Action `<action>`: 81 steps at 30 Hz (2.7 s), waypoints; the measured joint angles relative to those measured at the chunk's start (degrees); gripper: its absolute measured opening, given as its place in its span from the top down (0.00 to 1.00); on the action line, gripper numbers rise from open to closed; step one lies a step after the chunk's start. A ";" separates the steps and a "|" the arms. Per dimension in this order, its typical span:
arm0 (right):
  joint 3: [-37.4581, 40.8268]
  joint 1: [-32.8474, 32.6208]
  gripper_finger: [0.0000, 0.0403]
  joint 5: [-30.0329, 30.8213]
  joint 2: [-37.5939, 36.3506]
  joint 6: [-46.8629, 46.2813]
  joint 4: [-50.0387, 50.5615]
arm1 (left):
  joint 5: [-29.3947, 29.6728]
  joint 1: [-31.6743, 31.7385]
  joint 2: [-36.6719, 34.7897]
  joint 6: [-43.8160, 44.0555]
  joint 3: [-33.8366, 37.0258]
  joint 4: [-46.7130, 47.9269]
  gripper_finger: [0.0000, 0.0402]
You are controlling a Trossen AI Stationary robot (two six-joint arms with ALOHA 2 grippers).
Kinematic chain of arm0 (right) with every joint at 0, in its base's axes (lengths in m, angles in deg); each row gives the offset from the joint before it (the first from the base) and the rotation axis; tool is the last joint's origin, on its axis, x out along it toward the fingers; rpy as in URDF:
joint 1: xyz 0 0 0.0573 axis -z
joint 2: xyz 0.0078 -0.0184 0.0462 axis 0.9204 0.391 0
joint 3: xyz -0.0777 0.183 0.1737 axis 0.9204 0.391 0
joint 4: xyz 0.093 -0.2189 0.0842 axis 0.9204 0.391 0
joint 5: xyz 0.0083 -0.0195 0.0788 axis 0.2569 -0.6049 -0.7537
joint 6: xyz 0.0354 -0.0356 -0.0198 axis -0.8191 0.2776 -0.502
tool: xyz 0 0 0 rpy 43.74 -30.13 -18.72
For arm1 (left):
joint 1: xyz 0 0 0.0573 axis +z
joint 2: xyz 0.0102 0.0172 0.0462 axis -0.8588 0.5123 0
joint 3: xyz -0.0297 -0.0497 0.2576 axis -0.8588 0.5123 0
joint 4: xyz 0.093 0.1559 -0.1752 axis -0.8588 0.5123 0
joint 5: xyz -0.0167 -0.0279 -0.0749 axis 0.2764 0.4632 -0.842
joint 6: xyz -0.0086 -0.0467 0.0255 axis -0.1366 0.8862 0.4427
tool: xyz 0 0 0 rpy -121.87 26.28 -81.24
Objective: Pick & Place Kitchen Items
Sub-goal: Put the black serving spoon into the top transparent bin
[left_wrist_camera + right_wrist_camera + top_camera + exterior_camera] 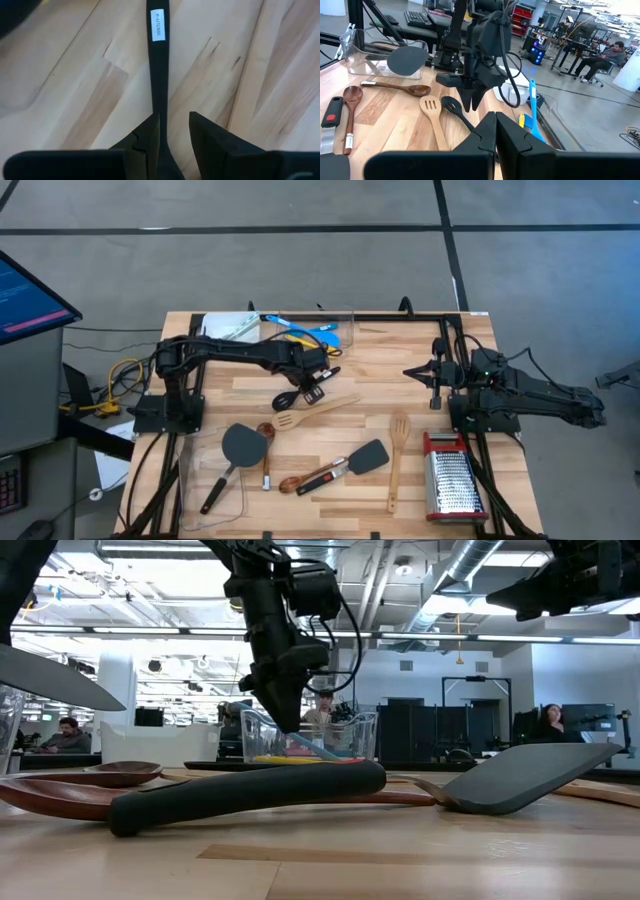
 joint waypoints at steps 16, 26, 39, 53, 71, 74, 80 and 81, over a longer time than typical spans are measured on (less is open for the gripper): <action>0.00 -0.07 1.00 -0.02 0.00 -0.90 0.78 | -0.02 0.37 0.00 -3.52 2.27 -1.10 0.77; 0.00 -0.07 1.00 -0.02 0.00 -1.09 0.96 | -0.14 1.02 0.02 -3.50 10.10 -6.91 0.77; 0.00 -0.07 1.00 -0.02 0.00 -1.07 0.96 | -5.92 1.68 -0.42 -3.21 18.54 -19.09 0.77; 0.00 -0.07 1.00 -0.02 0.00 -1.03 0.98 | -5.12 1.56 -0.92 -2.38 20.06 -20.81 0.96; 0.00 -0.07 1.00 -0.02 0.00 -1.01 0.98 | 3.12 -5.48 -21.00 -2.23 20.22 -20.52 0.96; 0.00 -0.07 1.00 -0.02 0.02 -1.01 1.01 | 6.45 -6.97 -25.32 -3.08 20.26 -20.39 0.96; 0.00 -0.07 1.00 -0.02 0.00 -1.01 1.01 | 13.21 -10.14 -32.01 -3.48 20.22 -20.52 0.96; 0.00 -0.07 1.00 -0.02 0.00 -1.01 1.01 | 14.13 -10.63 -32.72 -3.48 20.22 -20.56 0.96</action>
